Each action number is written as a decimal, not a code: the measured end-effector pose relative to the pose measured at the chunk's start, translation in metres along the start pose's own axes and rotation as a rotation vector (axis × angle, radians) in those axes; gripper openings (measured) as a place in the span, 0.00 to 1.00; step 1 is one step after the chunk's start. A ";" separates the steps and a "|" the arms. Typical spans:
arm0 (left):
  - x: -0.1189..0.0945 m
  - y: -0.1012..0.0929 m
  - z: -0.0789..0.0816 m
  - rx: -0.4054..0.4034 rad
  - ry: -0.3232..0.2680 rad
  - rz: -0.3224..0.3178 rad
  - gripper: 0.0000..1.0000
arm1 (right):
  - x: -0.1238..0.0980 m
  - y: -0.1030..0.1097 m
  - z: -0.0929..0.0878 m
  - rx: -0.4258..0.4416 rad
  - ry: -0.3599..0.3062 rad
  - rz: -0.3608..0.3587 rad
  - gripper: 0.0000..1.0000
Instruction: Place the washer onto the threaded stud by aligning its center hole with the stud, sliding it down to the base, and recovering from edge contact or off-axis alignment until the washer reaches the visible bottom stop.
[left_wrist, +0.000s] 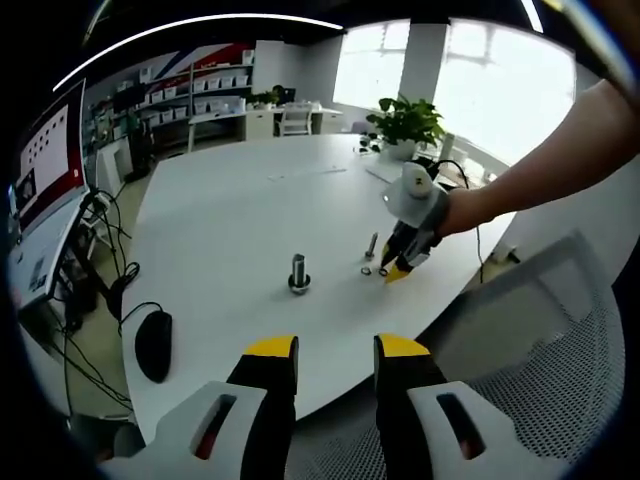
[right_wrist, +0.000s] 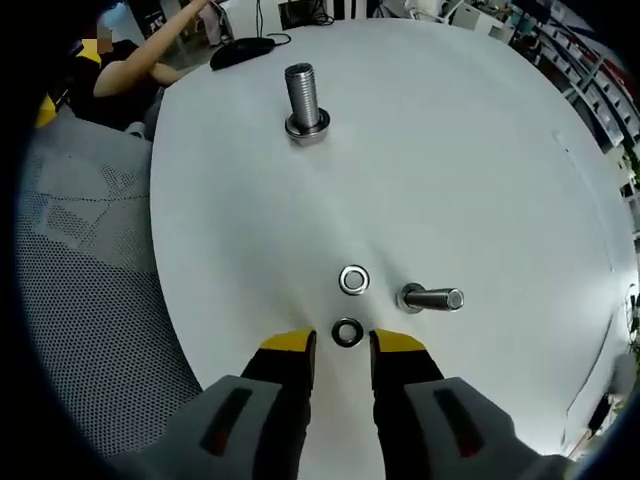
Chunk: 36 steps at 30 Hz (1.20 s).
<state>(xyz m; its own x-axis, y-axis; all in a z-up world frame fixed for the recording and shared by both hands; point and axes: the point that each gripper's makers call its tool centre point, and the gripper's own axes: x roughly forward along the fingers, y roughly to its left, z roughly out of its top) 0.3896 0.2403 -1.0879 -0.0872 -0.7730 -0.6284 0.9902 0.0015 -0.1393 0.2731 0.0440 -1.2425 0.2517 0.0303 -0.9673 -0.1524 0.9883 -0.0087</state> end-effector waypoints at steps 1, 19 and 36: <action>0.000 0.000 0.000 -0.001 0.000 0.000 0.28 | -0.001 0.002 0.001 0.004 0.004 0.002 0.24; 0.000 -0.001 0.001 0.000 0.001 0.000 0.28 | 0.001 -0.002 0.002 -0.052 0.035 0.007 0.16; -0.001 0.000 0.000 -0.008 0.005 0.003 0.28 | 0.004 0.002 0.000 -0.053 0.178 0.009 0.15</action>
<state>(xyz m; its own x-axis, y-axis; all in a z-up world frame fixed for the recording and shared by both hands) 0.3894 0.2405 -1.0872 -0.0845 -0.7697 -0.6328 0.9896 0.0094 -0.1436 0.2741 0.0457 -1.2458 0.0775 0.0077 -0.9970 -0.2049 0.9788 -0.0084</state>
